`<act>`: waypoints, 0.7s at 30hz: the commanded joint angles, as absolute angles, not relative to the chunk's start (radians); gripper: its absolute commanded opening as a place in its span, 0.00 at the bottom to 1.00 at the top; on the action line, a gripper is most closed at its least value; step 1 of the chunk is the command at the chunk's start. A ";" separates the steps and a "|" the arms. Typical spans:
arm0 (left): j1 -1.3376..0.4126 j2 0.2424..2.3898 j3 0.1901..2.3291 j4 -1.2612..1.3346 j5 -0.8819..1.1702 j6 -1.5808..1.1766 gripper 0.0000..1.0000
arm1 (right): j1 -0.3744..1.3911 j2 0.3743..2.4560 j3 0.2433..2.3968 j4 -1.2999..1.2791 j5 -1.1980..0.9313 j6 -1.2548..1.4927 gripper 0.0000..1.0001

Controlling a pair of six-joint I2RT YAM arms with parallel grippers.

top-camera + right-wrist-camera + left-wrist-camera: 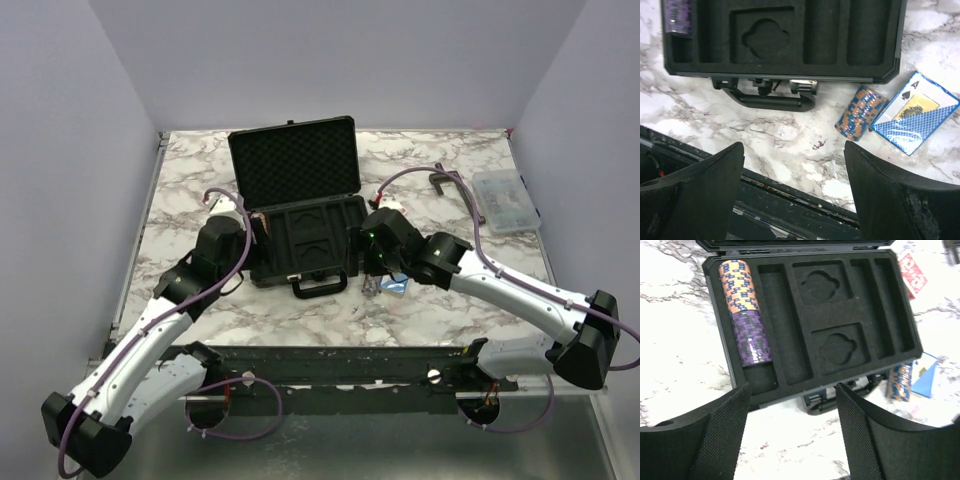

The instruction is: Pack up texas hold em set

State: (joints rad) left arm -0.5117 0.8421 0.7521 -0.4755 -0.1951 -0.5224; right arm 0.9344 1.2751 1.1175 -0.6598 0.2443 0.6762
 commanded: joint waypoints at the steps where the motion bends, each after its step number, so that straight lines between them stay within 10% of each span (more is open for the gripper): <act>1: -0.509 0.753 0.831 -0.626 -0.117 -0.460 0.76 | 0.938 1.250 1.072 -0.697 0.321 0.754 0.84; 10: -0.509 0.607 0.777 -0.718 -0.165 -0.302 0.97 | 0.939 1.264 0.985 -0.705 0.338 0.895 0.83; 21: -0.509 0.609 0.765 -0.710 -0.134 -0.305 0.96 | 0.937 1.361 0.949 -0.692 0.479 1.079 0.74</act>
